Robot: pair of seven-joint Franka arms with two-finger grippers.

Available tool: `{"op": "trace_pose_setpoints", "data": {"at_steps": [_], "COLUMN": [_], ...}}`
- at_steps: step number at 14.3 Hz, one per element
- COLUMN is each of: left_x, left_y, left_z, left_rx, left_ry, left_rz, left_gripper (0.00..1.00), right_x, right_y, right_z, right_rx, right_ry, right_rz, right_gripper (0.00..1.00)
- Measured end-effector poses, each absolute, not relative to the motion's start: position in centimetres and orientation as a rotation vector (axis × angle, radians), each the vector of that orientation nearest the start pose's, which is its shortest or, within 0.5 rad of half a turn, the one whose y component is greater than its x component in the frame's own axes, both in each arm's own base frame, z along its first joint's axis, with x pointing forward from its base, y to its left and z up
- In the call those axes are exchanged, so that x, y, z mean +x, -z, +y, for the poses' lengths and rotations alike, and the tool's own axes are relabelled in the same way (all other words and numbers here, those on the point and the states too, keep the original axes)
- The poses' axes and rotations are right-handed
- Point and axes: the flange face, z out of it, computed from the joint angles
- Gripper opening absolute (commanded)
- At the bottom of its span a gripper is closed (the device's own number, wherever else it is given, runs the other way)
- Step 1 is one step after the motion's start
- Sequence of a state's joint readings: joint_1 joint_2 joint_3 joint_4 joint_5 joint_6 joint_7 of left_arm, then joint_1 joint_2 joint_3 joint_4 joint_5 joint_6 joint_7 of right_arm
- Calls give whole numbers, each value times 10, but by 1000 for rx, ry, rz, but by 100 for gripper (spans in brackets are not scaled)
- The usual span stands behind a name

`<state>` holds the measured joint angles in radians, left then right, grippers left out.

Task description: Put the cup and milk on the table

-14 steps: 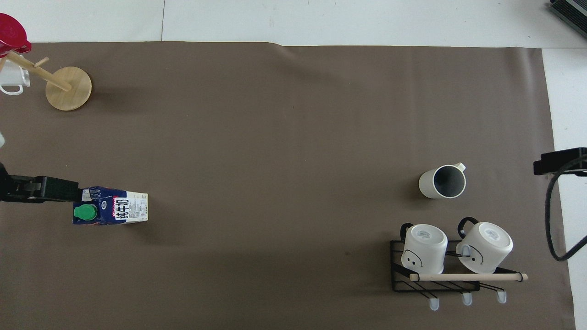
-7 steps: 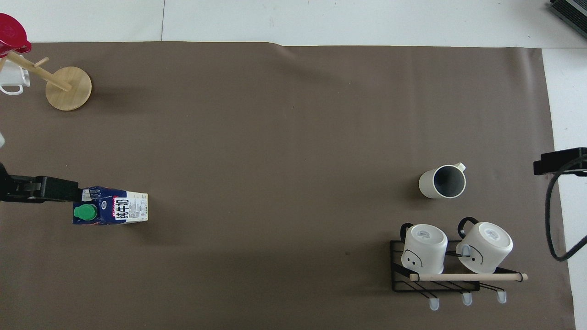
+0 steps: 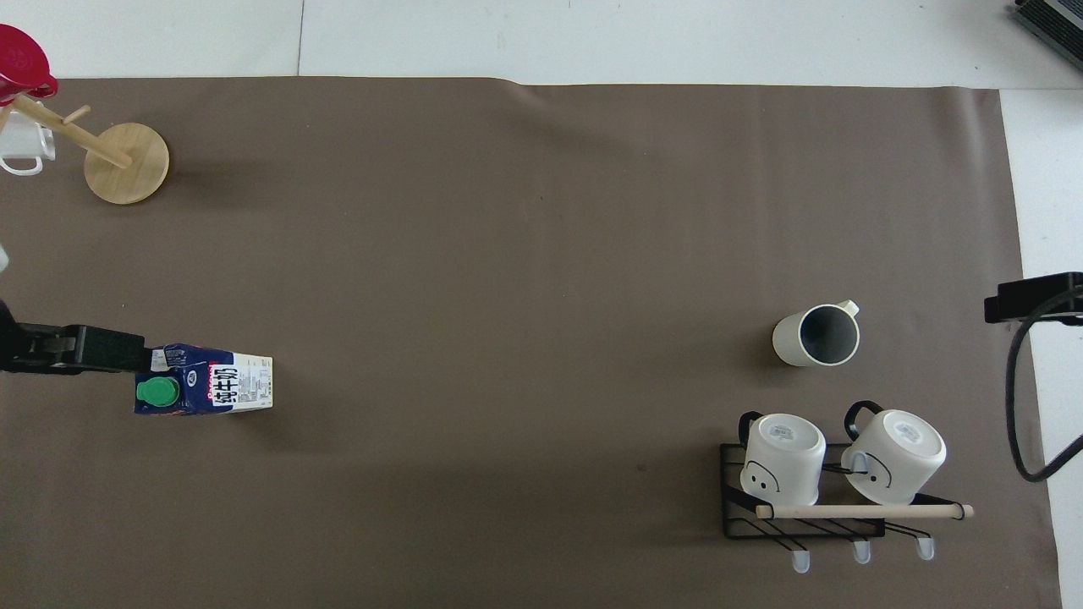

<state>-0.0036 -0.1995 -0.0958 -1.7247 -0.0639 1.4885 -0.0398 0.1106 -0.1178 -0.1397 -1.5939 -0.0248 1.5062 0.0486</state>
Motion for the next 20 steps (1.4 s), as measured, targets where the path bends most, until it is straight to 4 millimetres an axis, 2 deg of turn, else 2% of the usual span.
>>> {"op": "trace_pose_setpoints", "data": {"at_steps": [11,14,16,20], "left_x": [479,479,479,479], "left_y": [-648,-648,-648,-648], "left_z": [-60,-60,-60,-60], "left_rx": [-3182,-3182,-3182,-3182], "left_ry": [-65,-65,-65,-65], "left_rz": [98,98,98,98], "left_gripper": [100,100,100,100], "right_x": [511,521,534,556], "right_y": [-667,-638,-605,-542], "right_z": [-23,-11,2,14], "right_rx": [-3147,-3149,-3151,-3153], "right_ry": [34,38,64,-35], "right_rz": [123,83,44,-1], "right_gripper": [100,100,100,100]}}
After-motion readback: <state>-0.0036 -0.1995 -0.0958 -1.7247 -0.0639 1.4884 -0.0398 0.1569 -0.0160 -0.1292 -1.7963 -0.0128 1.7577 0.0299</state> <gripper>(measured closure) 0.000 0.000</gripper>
